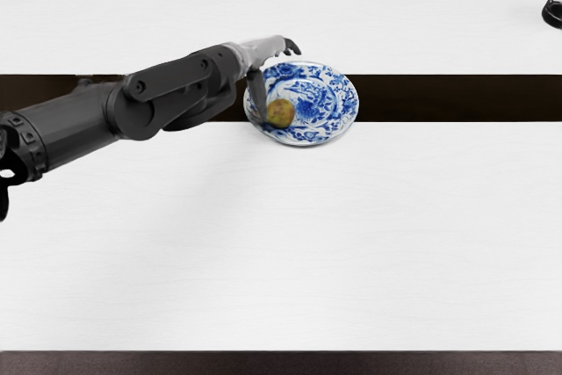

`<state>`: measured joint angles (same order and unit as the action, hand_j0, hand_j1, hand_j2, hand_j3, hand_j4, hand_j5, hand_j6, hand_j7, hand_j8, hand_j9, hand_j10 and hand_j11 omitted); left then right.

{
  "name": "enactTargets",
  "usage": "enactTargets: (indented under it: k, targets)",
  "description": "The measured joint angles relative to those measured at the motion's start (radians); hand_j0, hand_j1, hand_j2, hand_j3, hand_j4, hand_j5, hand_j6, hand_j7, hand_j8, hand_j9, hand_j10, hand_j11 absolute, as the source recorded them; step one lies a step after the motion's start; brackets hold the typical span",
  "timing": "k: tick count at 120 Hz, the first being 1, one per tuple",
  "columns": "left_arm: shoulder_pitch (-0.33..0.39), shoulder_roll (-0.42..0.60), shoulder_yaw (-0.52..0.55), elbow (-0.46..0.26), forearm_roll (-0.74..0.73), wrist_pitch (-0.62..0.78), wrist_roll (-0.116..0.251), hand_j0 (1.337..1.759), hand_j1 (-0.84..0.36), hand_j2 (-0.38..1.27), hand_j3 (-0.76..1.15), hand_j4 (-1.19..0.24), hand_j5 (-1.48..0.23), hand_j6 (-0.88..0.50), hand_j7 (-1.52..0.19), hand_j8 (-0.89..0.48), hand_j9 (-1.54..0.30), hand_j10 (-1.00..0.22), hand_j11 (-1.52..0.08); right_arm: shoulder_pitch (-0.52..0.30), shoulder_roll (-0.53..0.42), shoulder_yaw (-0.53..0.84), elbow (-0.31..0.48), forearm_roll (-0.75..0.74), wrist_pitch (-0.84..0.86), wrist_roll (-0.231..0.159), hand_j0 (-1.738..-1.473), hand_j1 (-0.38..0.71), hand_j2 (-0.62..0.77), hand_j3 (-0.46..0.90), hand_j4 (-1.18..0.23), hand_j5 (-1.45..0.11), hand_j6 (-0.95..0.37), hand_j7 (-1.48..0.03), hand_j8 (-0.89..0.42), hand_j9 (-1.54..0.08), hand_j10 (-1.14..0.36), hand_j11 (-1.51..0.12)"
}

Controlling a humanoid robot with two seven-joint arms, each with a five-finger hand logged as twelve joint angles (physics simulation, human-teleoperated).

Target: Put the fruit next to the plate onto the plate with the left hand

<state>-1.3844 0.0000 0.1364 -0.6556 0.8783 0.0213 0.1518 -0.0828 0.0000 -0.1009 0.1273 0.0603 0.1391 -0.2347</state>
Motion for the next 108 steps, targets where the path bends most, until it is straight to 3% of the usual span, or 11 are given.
enactTargets:
  k: [22, 33, 55, 66, 86, 108]
  targets:
    - [0.021, 0.000, -0.057, -0.016, -0.120, -0.012, 0.001, 1.658, 0.25, 0.04, 0.00, -0.09, -0.12, -0.08, -0.12, -0.08, -0.12, -0.09, -0.12, 0.000, 0.000, 0.000, 0.000, 0.000, 0.000, 0.000, -1.658, -0.35, 0.00, 0.00, 0.00, 0.00, 0.00, 0.00, 0.00, 0.00, 0.00, 0.00]
    - [0.029, 0.001, -0.116, -0.086, -0.187, -0.072, 0.001, 1.658, 0.28, 0.03, 0.00, -0.07, -0.09, -0.06, -0.09, -0.06, -0.09, -0.07, -0.09, 0.000, 0.000, 0.000, 0.000, 0.000, 0.000, 0.000, -1.658, -0.35, 0.00, 0.00, 0.00, 0.00, 0.00, 0.00, 0.00, 0.00, 0.00, 0.00]
    - [0.073, 0.258, -0.245, -0.247, -0.255, -0.235, -0.001, 1.658, 0.31, 0.01, 0.00, -0.04, -0.05, -0.04, -0.05, -0.04, -0.05, -0.04, -0.05, 0.003, 0.000, 0.000, 0.000, 0.000, 0.000, 0.000, -1.658, -0.35, 0.00, 0.00, 0.00, 0.00, 0.00, 0.00, 0.00, 0.00, 0.00, 0.00]
    - [0.086, 0.332, -0.270, -0.309, -0.276, -0.303, -0.007, 1.658, 0.31, 0.01, 0.00, -0.03, -0.04, -0.03, -0.04, -0.03, -0.04, -0.03, -0.04, 0.005, 0.000, -0.001, 0.001, -0.001, 0.001, 0.000, -1.658, -0.35, 0.00, 0.00, 0.00, 0.00, 0.00, 0.00, 0.00, 0.00, 0.00, 0.00]
    - [0.128, 0.493, -0.335, -0.345, -0.291, -0.506, -0.036, 1.658, 0.32, 0.01, 0.00, -0.03, -0.03, -0.02, -0.03, -0.02, -0.03, -0.02, -0.03, 0.012, 0.000, -0.003, 0.002, -0.002, 0.003, 0.000, -1.658, -0.35, 0.00, 0.00, 0.00, 0.00, 0.00, 0.00, 0.00, 0.00, 0.00, 0.00]
    - [0.134, 0.545, -0.365, -0.352, -0.306, -0.610, -0.044, 1.658, 0.33, 0.01, 0.00, -0.02, -0.03, -0.02, -0.03, -0.02, -0.03, -0.02, -0.03, 0.020, 0.000, -0.001, 0.001, -0.001, 0.001, 0.000, -1.658, -0.35, 0.00, 0.00, 0.00, 0.00, 0.00, 0.00, 0.00, 0.00, 0.00, 0.00]
